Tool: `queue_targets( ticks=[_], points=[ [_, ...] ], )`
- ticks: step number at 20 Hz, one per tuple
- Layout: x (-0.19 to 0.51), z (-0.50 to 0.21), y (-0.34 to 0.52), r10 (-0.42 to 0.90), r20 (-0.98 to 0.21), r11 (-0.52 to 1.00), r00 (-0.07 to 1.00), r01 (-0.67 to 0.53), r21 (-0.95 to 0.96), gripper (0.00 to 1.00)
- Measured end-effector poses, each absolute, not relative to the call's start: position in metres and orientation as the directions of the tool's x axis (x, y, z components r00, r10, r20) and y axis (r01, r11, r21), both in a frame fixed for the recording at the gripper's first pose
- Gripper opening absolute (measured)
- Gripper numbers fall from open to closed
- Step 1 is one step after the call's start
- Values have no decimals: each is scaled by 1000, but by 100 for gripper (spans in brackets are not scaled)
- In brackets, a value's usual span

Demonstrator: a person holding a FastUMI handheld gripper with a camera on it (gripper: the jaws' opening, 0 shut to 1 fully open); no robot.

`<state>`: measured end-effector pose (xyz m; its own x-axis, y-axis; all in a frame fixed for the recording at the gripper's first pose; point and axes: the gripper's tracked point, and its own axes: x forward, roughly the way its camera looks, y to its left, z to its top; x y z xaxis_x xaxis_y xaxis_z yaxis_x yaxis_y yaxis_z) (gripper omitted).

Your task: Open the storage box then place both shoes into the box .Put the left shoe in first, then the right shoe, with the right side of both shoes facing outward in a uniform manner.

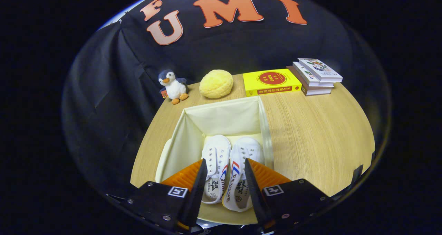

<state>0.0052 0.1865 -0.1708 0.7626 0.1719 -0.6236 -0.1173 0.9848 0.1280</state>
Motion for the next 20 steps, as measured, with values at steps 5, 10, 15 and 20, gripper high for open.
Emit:
queue_targets(
  ticks=[5, 10, 15, 20],
  points=[
    [5, -102, 160, 131, -517, 991, 846, -104, 82, 99],
    [-3, -35, 133, 85, -417, 996, 905, -74, 43, 99],
    [-23, 32, 97, 18, -260, 1000, 965, -22, -14, 98],
    [-52, 73, 58, -58, -151, 998, 987, 57, -15, 99]
  ],
)
